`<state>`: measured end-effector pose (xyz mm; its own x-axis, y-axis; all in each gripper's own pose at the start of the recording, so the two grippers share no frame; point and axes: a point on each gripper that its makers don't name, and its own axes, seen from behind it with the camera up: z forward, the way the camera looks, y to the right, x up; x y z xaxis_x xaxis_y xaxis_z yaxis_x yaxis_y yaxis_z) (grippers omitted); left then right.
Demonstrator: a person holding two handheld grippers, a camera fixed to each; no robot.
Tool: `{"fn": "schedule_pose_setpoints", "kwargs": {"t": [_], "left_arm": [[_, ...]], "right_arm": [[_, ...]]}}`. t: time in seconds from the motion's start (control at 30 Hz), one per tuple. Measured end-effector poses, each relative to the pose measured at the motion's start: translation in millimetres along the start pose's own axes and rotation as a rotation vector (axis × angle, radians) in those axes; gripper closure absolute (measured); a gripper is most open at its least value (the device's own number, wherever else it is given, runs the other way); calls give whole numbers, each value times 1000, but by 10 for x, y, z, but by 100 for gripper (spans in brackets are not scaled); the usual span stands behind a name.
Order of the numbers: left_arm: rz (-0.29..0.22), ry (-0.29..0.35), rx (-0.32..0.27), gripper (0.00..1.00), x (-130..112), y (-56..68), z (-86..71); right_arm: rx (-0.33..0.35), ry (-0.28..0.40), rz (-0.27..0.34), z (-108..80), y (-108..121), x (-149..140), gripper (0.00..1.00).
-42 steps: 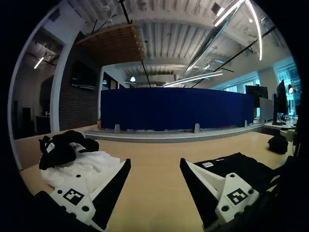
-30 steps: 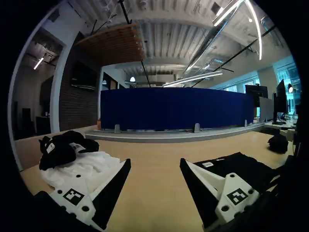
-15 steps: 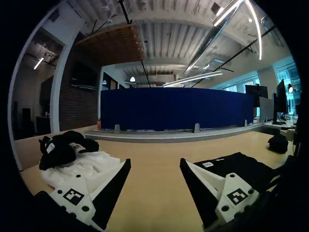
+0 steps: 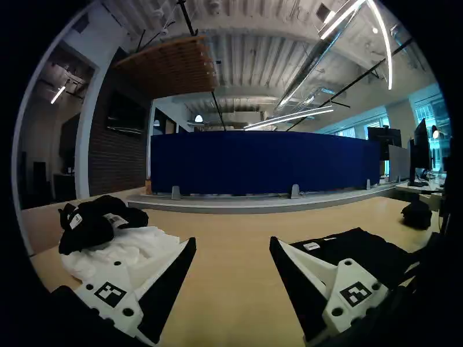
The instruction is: Fold towel
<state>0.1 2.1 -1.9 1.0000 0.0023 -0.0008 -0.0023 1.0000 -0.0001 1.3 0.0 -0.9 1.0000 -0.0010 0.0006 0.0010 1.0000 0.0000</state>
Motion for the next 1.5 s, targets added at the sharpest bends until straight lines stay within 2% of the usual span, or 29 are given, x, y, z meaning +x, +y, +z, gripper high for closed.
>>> {"fn": "schedule_pose_setpoints", "kwargs": {"t": [0.8,1.07,1.27,1.5], "left_arm": [[4,0,-7,6,1,6,4],[19,2,3,6,5,-34,3],[23,16,4,6,285,-57,2],[13,13,1,6,831,-66,28]], "right_arm": [[0,0,1,13,0,-1,0],[-17,-14,-14,-1,44,19,0],[-13,-10,-35,-63,9,313,0],[-7,-18,-18,-146,-70,828,0]]}}
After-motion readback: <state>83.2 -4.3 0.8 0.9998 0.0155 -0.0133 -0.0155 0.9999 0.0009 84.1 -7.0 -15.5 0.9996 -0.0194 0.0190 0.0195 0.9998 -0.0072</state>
